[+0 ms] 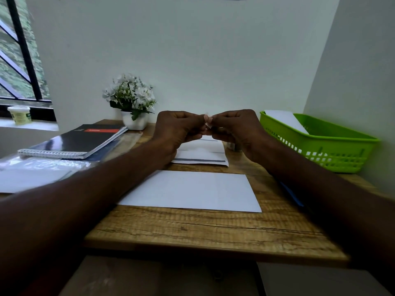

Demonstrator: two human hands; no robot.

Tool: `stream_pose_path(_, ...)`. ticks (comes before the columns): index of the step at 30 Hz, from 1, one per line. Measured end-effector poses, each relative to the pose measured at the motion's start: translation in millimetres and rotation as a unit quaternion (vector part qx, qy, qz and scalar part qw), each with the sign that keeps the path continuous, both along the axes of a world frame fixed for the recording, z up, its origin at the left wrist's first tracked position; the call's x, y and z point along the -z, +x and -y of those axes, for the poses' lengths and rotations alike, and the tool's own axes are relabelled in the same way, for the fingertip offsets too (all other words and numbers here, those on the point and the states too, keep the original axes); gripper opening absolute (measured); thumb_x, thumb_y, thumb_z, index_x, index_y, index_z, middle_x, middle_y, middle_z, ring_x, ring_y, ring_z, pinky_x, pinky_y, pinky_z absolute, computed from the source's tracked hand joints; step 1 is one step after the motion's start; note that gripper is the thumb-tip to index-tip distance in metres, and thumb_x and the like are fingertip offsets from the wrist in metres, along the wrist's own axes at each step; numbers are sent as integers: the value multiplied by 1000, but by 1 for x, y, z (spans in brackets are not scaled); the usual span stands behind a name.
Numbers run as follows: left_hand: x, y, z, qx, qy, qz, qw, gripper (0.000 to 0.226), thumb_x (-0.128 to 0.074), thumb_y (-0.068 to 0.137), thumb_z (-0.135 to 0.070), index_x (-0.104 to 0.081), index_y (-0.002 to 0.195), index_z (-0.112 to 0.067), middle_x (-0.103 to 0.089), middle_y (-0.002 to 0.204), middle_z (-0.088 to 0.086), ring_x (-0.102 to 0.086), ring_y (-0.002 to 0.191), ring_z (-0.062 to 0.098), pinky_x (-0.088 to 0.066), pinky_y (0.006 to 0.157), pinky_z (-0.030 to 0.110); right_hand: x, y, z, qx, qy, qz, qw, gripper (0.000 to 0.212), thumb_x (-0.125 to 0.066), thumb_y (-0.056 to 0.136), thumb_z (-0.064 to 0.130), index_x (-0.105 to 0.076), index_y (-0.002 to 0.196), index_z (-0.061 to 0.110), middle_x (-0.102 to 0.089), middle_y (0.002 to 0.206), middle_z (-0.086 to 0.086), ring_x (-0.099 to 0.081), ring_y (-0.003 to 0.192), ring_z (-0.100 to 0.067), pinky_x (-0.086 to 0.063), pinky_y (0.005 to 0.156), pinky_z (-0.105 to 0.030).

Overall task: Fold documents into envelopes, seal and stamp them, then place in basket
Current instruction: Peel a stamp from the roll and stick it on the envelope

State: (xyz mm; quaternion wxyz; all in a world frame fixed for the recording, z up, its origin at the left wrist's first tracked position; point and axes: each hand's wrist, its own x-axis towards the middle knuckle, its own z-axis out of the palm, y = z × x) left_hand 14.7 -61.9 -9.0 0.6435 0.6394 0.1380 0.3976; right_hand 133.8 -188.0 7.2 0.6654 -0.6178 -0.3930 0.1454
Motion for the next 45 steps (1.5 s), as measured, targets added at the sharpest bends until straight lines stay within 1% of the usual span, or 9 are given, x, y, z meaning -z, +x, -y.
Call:
stream_pose_path(11,0,0,1,-37,21,-10,999,31,-89,78,-23,-74,87,3,-76,79,20,-78,76,28,-65,73,35,0,-4,1,4,-5,-21,1000,21,-81,86,9,-76,98,-7,-77,95,-22,-79,87,-30,-64,79,-34)
stream_pose_path(17,-6,-2,-7,-24,-37,20,999,19,-73,96,-23,-69,89,-5,-74,77,12,-76,75,25,-64,74,33,-3,-1,4,16,-18,-51,998,17,-80,84,9,-78,98,-1,-78,90,-14,-79,84,-31,-62,80,-35)
stream_pose_path(22,-4,1,-7,-27,7,-27,999,28,-61,103,-26,-63,89,-1,-75,83,15,-77,83,30,-64,73,41,-2,0,6,-10,-40,-47,998,25,-83,83,14,-78,101,-2,-79,94,-15,-79,87,-28,-63,78,-32)
stream_pose_path(26,-1,8,-6,37,-10,-8,999,2,-61,101,-5,-60,99,-4,-71,104,17,-72,95,28,-61,85,40,0,2,3,-16,-40,-27,999,28,-84,82,14,-77,102,-5,-78,95,-19,-77,91,-27,-64,83,-34)
stream_pose_path(28,-3,7,-4,90,-55,0,994,14,-62,102,-19,-64,107,-6,-72,101,13,-74,91,26,-62,88,39,0,4,3,-13,-38,-15,999,29,-85,82,16,-77,101,-4,-78,95,-19,-77,91,-25,-63,83,-33)
stream_pose_path(30,-2,7,-5,121,-37,-9,992,26,-66,98,-30,-69,108,-5,-76,96,9,-75,91,22,-61,89,37,1,6,4,-17,-38,-4,999,29,-85,82,17,-78,102,-2,-78,96,-18,-78,93,-25,-62,84,-32)
stream_pose_path(33,2,4,-6,137,7,-22,990,24,-75,90,-25,-74,102,-5,-77,102,11,-75,98,22,-59,91,34,1,6,5,-22,-48,-5,999,27,-83,84,17,-77,103,-2,-79,97,-16,-78,93,-24,-62,84,-31)
stream_pose_path(38,3,3,-9,116,-12,-23,993,10,-75,90,-16,-74,93,-6,-79,102,12,-77,98,24,-60,85,32,3,5,4,-26,-44,-6,999,23,-84,82,14,-78,100,0,-79,96,-16,-78,94,-25,-62,89,-33)
stream_pose_path(45,0,6,-7,63,-11,-50,997,12,-70,96,-13,-70,88,-4,-78,98,15,-77,94,27,-62,86,34,4,1,0,-7,-49,8,999,21,-84,82,16,-80,95,0,-78,93,-19,-77,93,-26,-61,93,-35)
